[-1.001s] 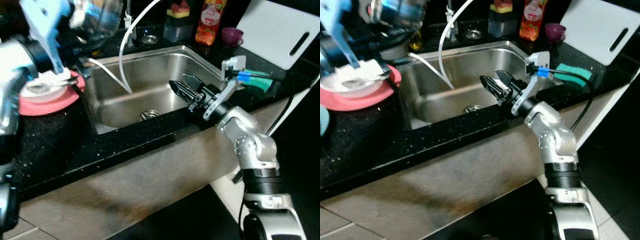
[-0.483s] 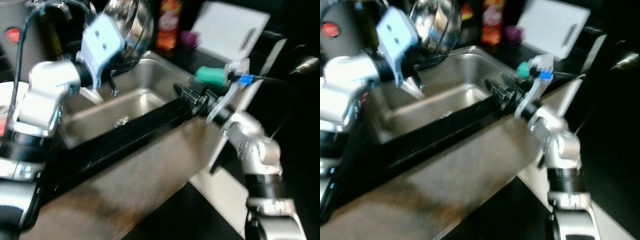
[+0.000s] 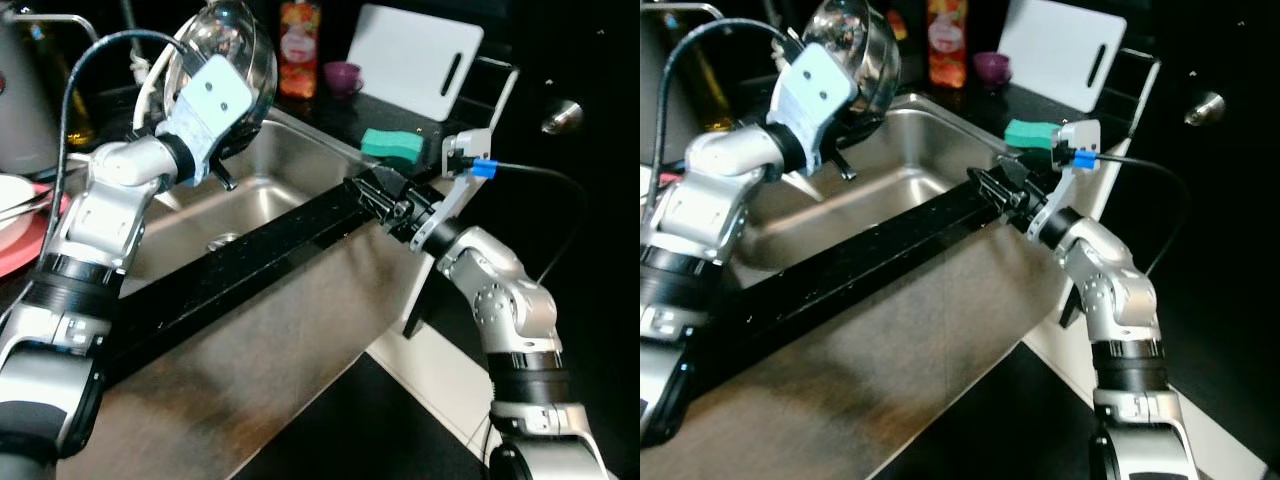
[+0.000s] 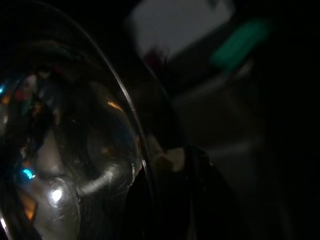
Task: Kitchen organization
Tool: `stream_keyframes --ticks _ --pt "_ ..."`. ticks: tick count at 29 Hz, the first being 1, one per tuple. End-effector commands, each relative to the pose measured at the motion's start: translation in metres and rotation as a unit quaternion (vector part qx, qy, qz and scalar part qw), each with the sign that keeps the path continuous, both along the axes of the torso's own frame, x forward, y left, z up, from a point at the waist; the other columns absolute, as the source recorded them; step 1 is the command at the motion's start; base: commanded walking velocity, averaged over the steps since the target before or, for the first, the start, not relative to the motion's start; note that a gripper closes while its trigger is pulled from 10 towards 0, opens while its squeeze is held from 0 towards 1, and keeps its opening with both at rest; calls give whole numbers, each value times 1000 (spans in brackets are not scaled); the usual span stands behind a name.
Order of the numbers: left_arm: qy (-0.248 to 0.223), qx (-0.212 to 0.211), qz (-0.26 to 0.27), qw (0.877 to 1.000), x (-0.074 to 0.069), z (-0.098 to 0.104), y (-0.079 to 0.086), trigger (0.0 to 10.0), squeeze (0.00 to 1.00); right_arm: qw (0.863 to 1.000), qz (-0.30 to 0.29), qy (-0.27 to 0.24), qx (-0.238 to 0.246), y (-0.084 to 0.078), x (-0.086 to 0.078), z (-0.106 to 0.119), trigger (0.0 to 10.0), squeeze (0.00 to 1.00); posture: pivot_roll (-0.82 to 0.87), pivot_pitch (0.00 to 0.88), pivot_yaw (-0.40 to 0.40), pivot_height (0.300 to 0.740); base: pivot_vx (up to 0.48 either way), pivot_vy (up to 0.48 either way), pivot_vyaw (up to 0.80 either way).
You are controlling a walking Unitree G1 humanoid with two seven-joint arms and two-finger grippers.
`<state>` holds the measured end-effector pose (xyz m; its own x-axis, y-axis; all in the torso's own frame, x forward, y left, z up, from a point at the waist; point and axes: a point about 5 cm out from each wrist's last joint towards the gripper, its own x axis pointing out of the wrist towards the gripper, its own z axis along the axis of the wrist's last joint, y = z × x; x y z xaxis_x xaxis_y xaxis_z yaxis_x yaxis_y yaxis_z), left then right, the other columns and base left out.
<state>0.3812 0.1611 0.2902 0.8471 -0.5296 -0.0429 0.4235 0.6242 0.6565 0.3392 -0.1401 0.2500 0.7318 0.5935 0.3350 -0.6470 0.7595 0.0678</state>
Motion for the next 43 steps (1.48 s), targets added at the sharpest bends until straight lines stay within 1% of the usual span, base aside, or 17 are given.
stream_keyframes --ticks 1,6,8,12,14,16,17,19,21,24,29,38,39,40,41,42,43 --pt "8 13 32 999 9 -7 3 10000 0 1000 7 2 -8 5 -3 0 10000 0 67 33 -4 740 0 0 0" --pt "47 13 47 998 18 -18 11 10000 0 1000 11 3 -13 7 -6 0 10000 0 60 49 0 740 0 0 0" --pt "47 13 47 998 18 -18 11 10000 0 1000 11 3 -13 7 -6 0 10000 0 60 49 0 740 0 0 0" --pt "107 24 1 994 21 -34 7 10000 0 999 26 4 -18 13 -17 0 10000 0 34 87 14 740 0 0 0" --pt "126 22 -18 992 20 -38 5 10000 0 999 30 3 -18 15 -21 1 10000 0 27 98 17 740 0 0 0" --pt "126 22 -18 992 20 -38 5 10000 0 999 30 3 -18 15 -21 1 10000 0 27 98 17 740 0 0 0" --pt "172 38 -52 983 18 -48 4 10000 0 999 35 3 -20 15 -26 3 10000 0 17 122 19 740 0 0 0" --pt "172 38 -52 983 18 -48 4 10000 0 999 35 3 -20 15 -26 3 10000 0 17 122 19 740 0 0 0" --pt "207 77 -48 974 19 -60 13 10000 0 999 34 7 -23 14 -30 5 10000 0 8 151 22 740 0 0 0" --pt "219 93 -33 971 19 -62 22 10000 0 999 32 12 -24 12 -34 6 10000 0 6 170 22 740 0 0 0" --pt "232 100 -28 967 19 -66 29 10000 0 999 34 22 -25 14 -37 4 10000 0 -3 183 26 740 0 0 0" --pt "235 114 -12 965 20 -73 31 10000 24 999 30 31 -26 13 -41 5 10000 0 -18 200 32 740 0 0 0" --pt "234 114 -9 965 20 -73 31 10000 114 999 29 32 -26 13 -41 5 10000 0 -19 200 32 740 0 0 0" --pt "234 114 -9 965 20 -73 31 10000 114 999 29 32 -26 13 -41 5 10000 0 -19 200 32 740 0 0 0" --pt "233 110 -7 966 21 -73 31 10000 459 999 29 33 -27 13 -41 5 10000 0 -21 198 33 740 0 0 0" --pt "231 103 -4 967 21 -72 31 10000 1000 999 28 33 -27 13 -40 5 10000 0 -21 196 33 740 0 0 0" --pt "229 94 -4 969 22 -69 31 10000 1000 999 27 33 -27 13 -40 6 10000 0 -20 193 33 740 0 0 0"
